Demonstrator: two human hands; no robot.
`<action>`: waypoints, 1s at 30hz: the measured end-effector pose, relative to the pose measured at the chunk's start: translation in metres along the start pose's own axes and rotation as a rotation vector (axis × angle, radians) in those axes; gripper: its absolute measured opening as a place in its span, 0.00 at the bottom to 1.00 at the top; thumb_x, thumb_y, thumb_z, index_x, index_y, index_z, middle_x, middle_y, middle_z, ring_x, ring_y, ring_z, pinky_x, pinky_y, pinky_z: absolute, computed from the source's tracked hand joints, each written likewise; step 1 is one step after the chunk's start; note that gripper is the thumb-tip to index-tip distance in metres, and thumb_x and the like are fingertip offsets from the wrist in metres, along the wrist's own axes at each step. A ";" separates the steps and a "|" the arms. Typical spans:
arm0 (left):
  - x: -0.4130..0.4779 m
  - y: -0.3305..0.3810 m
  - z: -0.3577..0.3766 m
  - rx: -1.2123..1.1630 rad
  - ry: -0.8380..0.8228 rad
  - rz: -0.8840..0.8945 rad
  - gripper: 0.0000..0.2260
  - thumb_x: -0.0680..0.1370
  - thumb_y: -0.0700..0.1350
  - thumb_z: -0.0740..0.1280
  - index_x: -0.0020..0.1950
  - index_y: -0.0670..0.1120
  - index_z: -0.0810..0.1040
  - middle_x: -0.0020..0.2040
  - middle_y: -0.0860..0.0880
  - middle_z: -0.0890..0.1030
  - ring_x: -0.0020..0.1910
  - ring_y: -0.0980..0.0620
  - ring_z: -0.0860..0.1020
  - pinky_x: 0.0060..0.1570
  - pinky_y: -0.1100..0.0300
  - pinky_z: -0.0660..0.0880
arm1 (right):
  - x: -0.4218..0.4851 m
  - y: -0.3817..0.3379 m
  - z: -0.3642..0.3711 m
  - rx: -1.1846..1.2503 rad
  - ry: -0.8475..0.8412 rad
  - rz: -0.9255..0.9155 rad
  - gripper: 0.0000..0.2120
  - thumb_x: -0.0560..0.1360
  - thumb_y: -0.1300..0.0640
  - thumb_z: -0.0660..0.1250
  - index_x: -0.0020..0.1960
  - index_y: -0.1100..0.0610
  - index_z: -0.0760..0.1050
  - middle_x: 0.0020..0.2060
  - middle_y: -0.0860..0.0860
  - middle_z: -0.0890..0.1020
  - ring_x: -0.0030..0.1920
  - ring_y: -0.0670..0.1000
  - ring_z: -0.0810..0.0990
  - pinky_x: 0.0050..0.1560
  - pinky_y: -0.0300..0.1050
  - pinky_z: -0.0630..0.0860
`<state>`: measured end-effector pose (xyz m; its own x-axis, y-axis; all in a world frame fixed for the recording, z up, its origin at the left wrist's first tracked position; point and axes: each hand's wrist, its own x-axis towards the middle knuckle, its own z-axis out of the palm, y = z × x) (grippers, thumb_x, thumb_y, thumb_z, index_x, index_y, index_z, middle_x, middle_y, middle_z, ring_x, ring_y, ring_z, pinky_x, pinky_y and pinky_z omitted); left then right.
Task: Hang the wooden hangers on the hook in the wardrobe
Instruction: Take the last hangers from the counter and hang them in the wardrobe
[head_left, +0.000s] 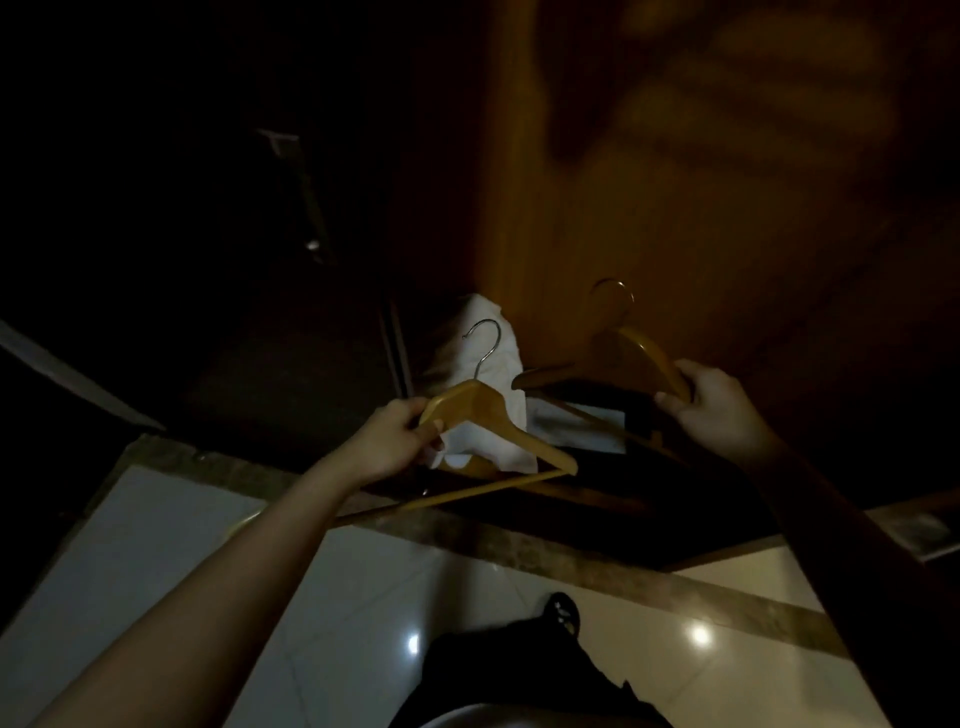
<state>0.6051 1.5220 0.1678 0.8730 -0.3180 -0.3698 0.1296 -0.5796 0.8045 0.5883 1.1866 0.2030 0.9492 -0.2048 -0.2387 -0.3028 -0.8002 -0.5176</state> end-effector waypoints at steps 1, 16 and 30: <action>0.005 0.014 0.001 0.006 0.001 0.032 0.06 0.80 0.43 0.60 0.52 0.45 0.75 0.36 0.51 0.79 0.30 0.63 0.77 0.33 0.70 0.72 | 0.000 -0.001 -0.011 0.018 0.022 -0.009 0.10 0.75 0.56 0.65 0.56 0.55 0.73 0.46 0.56 0.79 0.50 0.58 0.78 0.54 0.54 0.75; 0.022 0.199 -0.021 0.219 0.076 0.417 0.09 0.73 0.46 0.69 0.51 0.43 0.77 0.45 0.43 0.82 0.45 0.47 0.81 0.48 0.52 0.78 | 0.007 -0.037 -0.145 -0.094 0.381 -0.252 0.17 0.74 0.43 0.63 0.60 0.49 0.71 0.42 0.49 0.80 0.46 0.53 0.79 0.48 0.52 0.76; 0.001 0.339 -0.077 0.129 0.259 0.759 0.11 0.73 0.46 0.69 0.55 0.52 0.72 0.44 0.54 0.78 0.39 0.63 0.79 0.35 0.69 0.74 | -0.021 -0.087 -0.270 0.097 0.562 -0.538 0.30 0.70 0.48 0.67 0.69 0.40 0.60 0.63 0.52 0.75 0.62 0.55 0.74 0.61 0.59 0.74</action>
<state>0.6859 1.3826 0.4761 0.7843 -0.4845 0.3875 -0.5832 -0.3628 0.7268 0.6180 1.1086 0.4748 0.8605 -0.0784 0.5035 0.2291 -0.8231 -0.5197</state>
